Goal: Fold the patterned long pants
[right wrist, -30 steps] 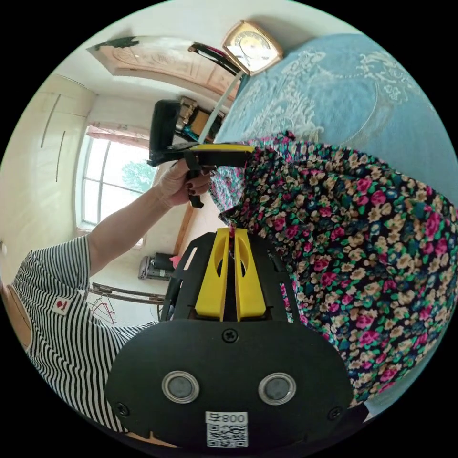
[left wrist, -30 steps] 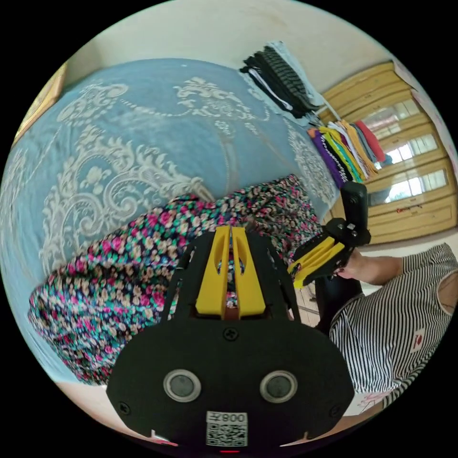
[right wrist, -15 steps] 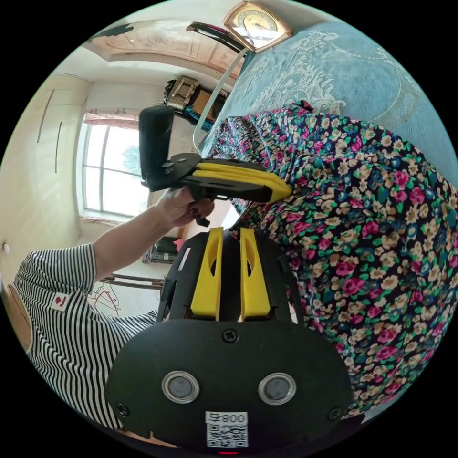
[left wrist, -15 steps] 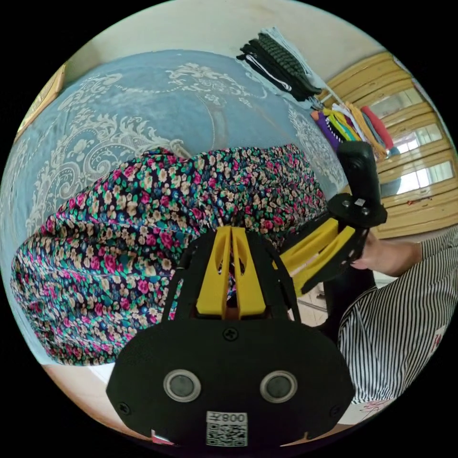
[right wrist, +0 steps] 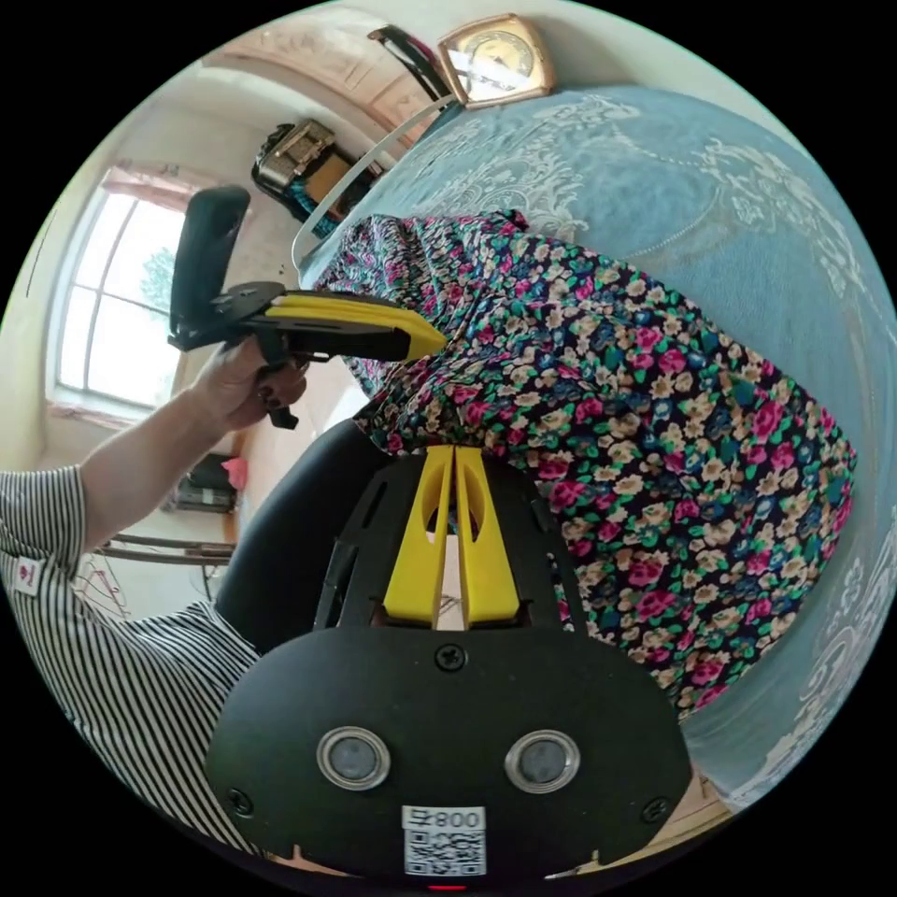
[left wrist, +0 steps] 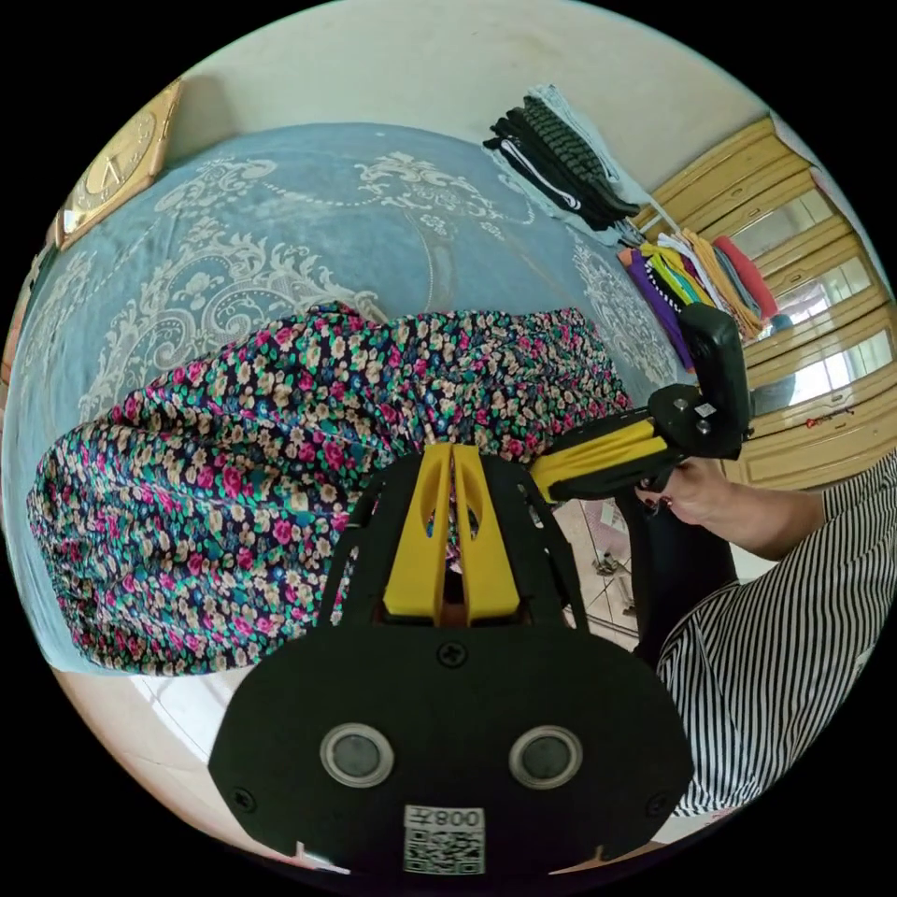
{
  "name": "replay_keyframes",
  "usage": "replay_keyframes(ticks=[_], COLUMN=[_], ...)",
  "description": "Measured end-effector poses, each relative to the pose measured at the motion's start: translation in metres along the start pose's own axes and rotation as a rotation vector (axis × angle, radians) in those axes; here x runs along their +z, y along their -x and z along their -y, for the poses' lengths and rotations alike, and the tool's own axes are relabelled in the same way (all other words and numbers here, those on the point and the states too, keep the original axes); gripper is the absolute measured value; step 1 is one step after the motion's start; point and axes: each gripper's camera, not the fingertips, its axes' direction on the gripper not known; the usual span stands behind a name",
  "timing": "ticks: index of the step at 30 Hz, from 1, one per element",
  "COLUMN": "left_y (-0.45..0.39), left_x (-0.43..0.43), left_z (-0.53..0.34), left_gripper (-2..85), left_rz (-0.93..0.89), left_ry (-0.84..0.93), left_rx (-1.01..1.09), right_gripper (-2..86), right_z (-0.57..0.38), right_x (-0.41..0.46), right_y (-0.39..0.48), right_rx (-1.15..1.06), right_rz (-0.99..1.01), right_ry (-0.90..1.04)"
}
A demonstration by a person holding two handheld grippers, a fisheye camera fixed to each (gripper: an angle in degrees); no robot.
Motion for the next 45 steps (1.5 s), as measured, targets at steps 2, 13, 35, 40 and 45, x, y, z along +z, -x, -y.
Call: replay_keyframes(ticks=[2, 13, 35, 40, 45], left_y=[-0.006, -0.090, -0.285, -0.288, -0.294], left_x=[0.015, 0.028, 0.141, 0.141, 0.143], left_z=[-0.009, -0.031, -0.039, -0.049, -0.059], left_gripper=[0.1, 2.2, 3.0, 2.5, 2.3], left_rz=[-0.010, -0.110, 0.046, 0.000, 0.015], left_ry=[0.057, -0.068, 0.066, 0.051, 0.046], left_rx=[-0.012, 0.074, 0.214, 0.204, 0.226], right_gripper=[0.3, 4.7, 5.6, 8.4, 8.8], right_z=[-0.001, -0.084, -0.162, -0.131, -0.085], right_x=[-0.002, -0.117, -0.170, -0.196, -0.201], right_y=[0.005, -0.055, -0.171, -0.203, -0.218], right_rx=[-0.022, 0.250, 0.502, 0.507, 0.471], right_rz=[-0.032, -0.083, 0.288, 0.234, 0.209], right_ry=[-0.010, -0.215, -0.290, -0.316, -0.240])
